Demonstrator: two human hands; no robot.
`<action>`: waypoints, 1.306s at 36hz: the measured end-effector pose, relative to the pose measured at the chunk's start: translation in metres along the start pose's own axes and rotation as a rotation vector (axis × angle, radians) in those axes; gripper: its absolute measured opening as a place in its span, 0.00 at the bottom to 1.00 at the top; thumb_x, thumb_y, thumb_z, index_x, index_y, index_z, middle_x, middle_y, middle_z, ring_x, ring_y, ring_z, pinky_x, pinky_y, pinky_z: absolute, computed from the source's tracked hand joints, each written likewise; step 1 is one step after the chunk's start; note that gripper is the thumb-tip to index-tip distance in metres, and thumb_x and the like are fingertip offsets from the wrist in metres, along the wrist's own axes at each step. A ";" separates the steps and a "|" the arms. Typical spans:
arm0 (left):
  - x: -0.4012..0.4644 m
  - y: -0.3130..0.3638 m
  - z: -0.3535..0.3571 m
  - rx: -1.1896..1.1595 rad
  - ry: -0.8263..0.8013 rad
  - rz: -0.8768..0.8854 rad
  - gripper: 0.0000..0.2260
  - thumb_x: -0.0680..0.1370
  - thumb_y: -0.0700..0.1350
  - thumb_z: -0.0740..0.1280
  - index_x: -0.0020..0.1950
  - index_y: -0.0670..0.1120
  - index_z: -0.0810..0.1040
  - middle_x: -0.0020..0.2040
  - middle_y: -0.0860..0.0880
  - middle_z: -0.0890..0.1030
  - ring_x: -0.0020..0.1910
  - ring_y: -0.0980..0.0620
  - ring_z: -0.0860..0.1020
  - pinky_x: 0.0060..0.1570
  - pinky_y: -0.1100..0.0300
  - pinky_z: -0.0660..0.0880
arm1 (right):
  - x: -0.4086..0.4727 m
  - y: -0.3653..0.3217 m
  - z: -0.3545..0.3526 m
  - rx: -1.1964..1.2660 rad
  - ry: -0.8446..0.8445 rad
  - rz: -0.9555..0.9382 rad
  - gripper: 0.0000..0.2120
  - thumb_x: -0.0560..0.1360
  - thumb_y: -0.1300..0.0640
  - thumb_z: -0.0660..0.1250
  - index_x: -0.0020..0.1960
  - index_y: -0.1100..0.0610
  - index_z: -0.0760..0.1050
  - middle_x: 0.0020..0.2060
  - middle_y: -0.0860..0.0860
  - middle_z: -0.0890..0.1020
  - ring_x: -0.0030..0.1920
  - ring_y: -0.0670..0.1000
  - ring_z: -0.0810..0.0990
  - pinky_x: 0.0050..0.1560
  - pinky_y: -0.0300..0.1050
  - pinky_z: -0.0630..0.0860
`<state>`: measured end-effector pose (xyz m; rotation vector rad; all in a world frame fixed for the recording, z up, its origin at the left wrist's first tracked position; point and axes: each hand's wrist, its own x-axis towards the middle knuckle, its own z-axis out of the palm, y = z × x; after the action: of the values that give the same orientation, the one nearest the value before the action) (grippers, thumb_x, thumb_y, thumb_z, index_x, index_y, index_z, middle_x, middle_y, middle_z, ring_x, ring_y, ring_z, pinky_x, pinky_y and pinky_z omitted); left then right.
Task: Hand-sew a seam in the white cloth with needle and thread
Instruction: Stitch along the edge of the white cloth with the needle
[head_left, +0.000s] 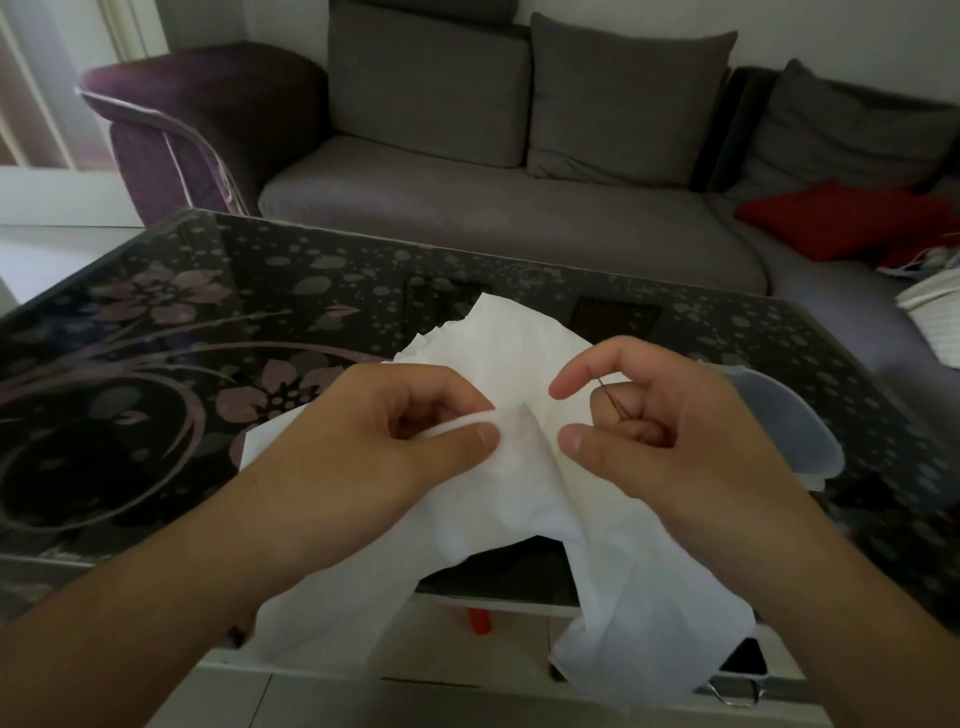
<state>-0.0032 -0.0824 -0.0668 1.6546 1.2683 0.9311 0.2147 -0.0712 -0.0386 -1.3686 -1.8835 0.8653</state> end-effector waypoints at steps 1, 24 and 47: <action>0.000 0.001 0.000 -0.004 0.001 -0.001 0.05 0.80 0.51 0.70 0.49 0.56 0.87 0.49 0.58 0.87 0.49 0.59 0.85 0.55 0.54 0.81 | 0.001 -0.001 -0.002 0.076 -0.025 0.035 0.08 0.77 0.62 0.71 0.51 0.49 0.79 0.25 0.48 0.71 0.26 0.44 0.69 0.30 0.34 0.70; 0.000 0.003 -0.001 -0.010 -0.018 0.027 0.07 0.81 0.50 0.69 0.50 0.56 0.87 0.50 0.57 0.87 0.50 0.56 0.85 0.54 0.52 0.81 | -0.001 -0.004 0.009 0.033 0.019 -0.021 0.07 0.74 0.58 0.75 0.40 0.48 0.82 0.40 0.45 0.83 0.43 0.46 0.83 0.43 0.32 0.80; -0.001 0.001 0.000 0.007 -0.015 0.089 0.06 0.80 0.48 0.70 0.51 0.55 0.87 0.50 0.56 0.87 0.51 0.55 0.85 0.54 0.53 0.81 | 0.001 0.001 0.007 -0.099 0.005 -0.021 0.05 0.76 0.54 0.74 0.42 0.47 0.81 0.37 0.43 0.84 0.41 0.44 0.84 0.41 0.35 0.79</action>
<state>-0.0029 -0.0834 -0.0659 1.7316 1.1975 0.9668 0.2089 -0.0716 -0.0434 -1.4055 -1.9561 0.7666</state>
